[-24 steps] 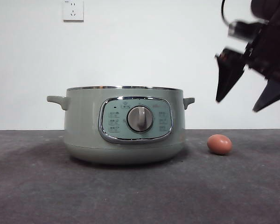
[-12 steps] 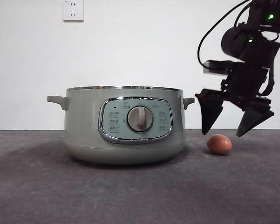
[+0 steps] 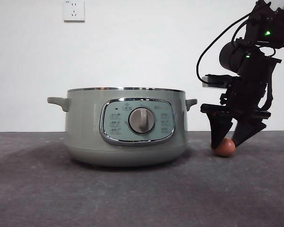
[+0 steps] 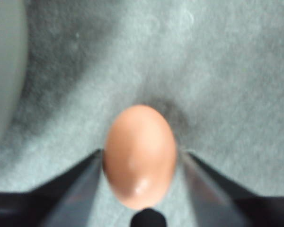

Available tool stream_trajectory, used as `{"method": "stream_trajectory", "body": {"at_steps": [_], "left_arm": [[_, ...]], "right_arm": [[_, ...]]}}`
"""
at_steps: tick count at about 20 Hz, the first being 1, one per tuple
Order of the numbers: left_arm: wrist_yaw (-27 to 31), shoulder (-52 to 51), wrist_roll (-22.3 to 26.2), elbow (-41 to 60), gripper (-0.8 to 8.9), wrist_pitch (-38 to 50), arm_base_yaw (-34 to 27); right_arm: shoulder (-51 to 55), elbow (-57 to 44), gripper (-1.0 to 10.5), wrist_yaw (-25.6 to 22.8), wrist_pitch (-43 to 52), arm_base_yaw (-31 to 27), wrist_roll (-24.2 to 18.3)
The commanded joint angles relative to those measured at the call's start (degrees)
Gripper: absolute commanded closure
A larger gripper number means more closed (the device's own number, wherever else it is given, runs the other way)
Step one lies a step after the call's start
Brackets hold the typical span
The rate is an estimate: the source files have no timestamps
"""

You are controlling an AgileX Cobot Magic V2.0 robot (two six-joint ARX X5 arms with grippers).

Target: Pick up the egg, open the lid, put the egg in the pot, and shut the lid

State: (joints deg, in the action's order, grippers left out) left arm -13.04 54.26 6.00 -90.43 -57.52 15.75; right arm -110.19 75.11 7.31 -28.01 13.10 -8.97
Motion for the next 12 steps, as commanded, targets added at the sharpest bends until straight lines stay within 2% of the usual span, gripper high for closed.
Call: {"method": "stream_trajectory", "body": {"at_steps": [1,3,8,12], "left_arm": [[-0.4,-0.7,0.0,-0.5,8.21,2.7,-0.2],[-0.4,-0.7,0.0,-0.5,8.21,2.3,-0.2],[-0.4,-0.7,0.0,-0.5,8.21,1.5,-0.2],[-0.4,-0.7,0.2,-0.5,8.21,1.5,-0.2]], "right_arm": [[-0.7,0.2,8.5,0.0,0.8,0.1,1.2],[-0.7,0.2,9.6,0.9,0.9,0.1,1.5],[1.5,0.2,9.6,0.9,-1.5,0.1,4.5],[9.3,0.2,9.6,-0.3,-3.8,0.1,6.2]]}}
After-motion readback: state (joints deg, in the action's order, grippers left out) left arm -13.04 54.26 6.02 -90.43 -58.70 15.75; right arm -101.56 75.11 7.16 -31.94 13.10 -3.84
